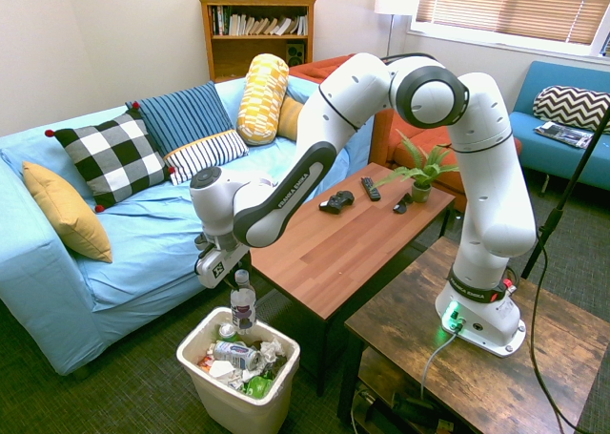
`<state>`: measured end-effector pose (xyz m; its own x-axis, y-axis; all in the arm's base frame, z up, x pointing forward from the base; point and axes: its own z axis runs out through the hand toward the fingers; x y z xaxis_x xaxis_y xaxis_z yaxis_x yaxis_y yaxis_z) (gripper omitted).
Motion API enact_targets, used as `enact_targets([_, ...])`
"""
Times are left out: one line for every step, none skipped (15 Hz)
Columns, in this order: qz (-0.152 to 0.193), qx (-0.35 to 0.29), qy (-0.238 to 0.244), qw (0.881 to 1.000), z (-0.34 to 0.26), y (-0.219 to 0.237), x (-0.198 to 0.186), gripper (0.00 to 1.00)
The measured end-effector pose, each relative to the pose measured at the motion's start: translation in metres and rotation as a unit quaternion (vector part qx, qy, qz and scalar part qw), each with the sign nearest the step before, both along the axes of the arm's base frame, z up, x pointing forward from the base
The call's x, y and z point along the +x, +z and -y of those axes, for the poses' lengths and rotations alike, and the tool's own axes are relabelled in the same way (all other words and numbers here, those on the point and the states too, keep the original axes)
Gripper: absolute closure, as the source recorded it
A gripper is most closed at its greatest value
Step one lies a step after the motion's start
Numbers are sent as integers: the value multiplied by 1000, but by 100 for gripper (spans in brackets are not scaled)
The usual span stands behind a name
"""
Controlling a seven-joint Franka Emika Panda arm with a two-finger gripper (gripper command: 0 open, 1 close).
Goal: Throw the bottle in the trash bin
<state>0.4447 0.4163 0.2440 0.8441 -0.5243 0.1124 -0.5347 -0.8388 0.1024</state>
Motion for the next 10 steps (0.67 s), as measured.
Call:
enact_targets([0, 0, -2, 1000, 1, 0, 1, 0])
enact_targets([0, 1, -3, 1000, 2, 0, 2, 0])
enact_targets([0, 2, -4, 1000, 2, 1, 3, 0])
enact_targets([0, 4, -5, 1000, 3, 3, 5, 0])
enact_targets([-1, 7, -7, 1000, 3, 5, 8, 0])
enact_targets([-1, 8, -8, 1000, 4, 6, 10, 0])
enact_targets([-1, 9, -8, 1000, 4, 8, 11, 0])
enact_targets([-1, 9, -8, 1000, 3, 8, 11, 0])
enact_targets([-1, 9, -7, 1000, 3, 8, 11, 0])
enact_targets([-3, 8, -8, 1000, 3, 8, 11, 0])
